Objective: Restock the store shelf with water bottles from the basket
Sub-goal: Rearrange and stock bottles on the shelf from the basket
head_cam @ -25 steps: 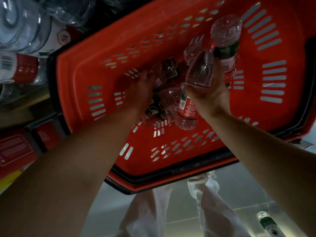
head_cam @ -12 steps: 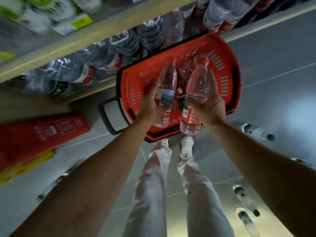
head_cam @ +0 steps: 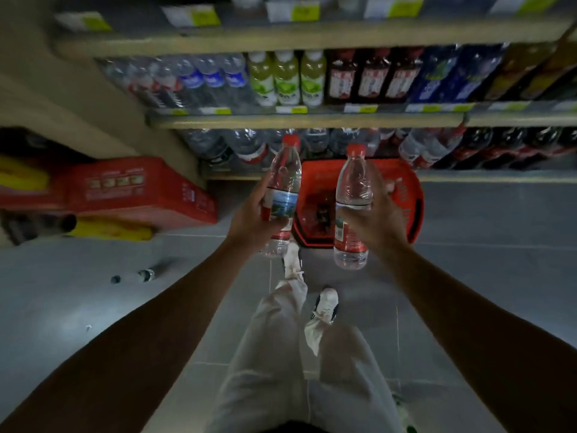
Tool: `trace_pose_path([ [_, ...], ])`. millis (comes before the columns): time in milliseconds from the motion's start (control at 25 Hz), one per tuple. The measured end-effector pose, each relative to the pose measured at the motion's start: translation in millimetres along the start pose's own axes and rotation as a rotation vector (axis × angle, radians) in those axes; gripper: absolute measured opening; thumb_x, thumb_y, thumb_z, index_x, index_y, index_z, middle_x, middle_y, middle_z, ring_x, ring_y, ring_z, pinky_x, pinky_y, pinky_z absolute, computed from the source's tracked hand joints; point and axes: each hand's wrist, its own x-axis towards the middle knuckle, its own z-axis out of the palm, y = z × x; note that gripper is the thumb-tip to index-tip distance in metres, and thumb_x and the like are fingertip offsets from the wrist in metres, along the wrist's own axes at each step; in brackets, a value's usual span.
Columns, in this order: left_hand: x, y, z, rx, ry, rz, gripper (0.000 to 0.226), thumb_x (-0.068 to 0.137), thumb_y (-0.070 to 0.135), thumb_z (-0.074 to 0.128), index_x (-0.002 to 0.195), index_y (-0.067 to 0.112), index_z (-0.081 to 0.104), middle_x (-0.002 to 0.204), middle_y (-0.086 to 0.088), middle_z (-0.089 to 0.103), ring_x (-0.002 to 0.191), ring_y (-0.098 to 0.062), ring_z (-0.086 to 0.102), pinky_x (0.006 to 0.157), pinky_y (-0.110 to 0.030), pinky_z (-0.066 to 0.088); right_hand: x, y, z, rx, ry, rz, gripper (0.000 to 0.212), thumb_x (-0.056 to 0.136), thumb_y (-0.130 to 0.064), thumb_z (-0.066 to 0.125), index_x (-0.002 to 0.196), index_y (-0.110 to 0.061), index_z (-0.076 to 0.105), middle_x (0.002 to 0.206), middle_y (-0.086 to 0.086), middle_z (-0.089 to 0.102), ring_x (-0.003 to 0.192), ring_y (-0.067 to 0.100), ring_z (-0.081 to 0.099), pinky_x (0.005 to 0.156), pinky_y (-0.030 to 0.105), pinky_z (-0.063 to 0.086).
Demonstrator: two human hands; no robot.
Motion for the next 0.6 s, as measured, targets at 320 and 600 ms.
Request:
trace_pose_path([
  [320,-100.7,15.7,-145.7,-0.209,0.318,0.111,0.090,0.067,0.018,0.077,0.147,0.031,0.039,0.122,0.002,0.067,0.108,-0.015,0.067,0.092,-0.045,0.056,-41.7,-171.8,36.5,-0.044,-0.128,-0.334,0.096,0.079,-0.035,0.075,0.148,-0.057,0.012,0.136,-0.010,0.056,0.079,0.008,0.068,0.066,0.024,0.053],
  [600,-115.3,5.1,-295.3,-0.330,0.409,0.313,0.093,0.074,-0.001,0.073,0.147,0.043,0.034,0.131,-0.007,0.064,0.111,-0.017,0.065,0.088,-0.030,0.055,-44.7,-329.0,107.7,0.058,-0.098,-0.532,0.091,0.083,-0.028,0.077,0.151,-0.047,0.020,0.135,-0.026,0.041,0.071,-0.030,0.050,0.062,-0.004,0.035],
])
